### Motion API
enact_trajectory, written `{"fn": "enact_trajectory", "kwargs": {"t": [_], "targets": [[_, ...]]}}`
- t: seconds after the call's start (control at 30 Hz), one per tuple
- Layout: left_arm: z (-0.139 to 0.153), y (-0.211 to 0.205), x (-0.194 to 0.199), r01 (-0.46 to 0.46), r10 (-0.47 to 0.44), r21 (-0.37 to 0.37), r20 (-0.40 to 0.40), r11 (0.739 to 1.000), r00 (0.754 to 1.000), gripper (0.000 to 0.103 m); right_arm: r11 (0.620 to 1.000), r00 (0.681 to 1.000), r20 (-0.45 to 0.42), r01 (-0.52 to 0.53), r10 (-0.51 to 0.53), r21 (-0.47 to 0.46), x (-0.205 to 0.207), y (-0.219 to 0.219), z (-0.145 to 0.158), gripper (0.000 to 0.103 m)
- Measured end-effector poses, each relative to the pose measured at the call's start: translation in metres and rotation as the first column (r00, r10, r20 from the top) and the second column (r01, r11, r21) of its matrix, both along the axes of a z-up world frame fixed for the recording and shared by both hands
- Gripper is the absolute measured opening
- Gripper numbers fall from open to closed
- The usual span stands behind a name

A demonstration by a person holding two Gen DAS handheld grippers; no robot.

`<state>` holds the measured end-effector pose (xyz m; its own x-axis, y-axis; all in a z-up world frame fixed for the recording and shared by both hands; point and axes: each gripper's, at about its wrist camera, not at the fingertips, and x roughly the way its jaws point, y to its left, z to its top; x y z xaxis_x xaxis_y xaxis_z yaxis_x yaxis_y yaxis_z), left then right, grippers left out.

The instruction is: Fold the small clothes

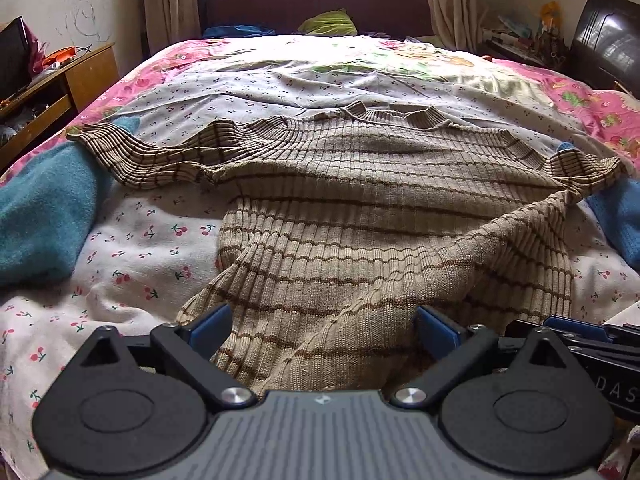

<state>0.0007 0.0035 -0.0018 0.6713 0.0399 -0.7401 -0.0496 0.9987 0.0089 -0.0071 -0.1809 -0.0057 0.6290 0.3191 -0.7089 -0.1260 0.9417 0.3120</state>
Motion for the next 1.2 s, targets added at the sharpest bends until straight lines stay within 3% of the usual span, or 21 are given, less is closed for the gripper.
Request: {"fn": "enact_trajectory", "kwargs": {"t": [1.2], "targets": [[0.0013, -0.0059, -0.0066, 0.043, -0.042, -0.012, 0.030, 0.999, 0.999, 0.103, 0.998, 1.000, -0.010, 0.011, -0.012, -0.065, 0.0005, 0.0046, -0.0028, 0.039]]}}
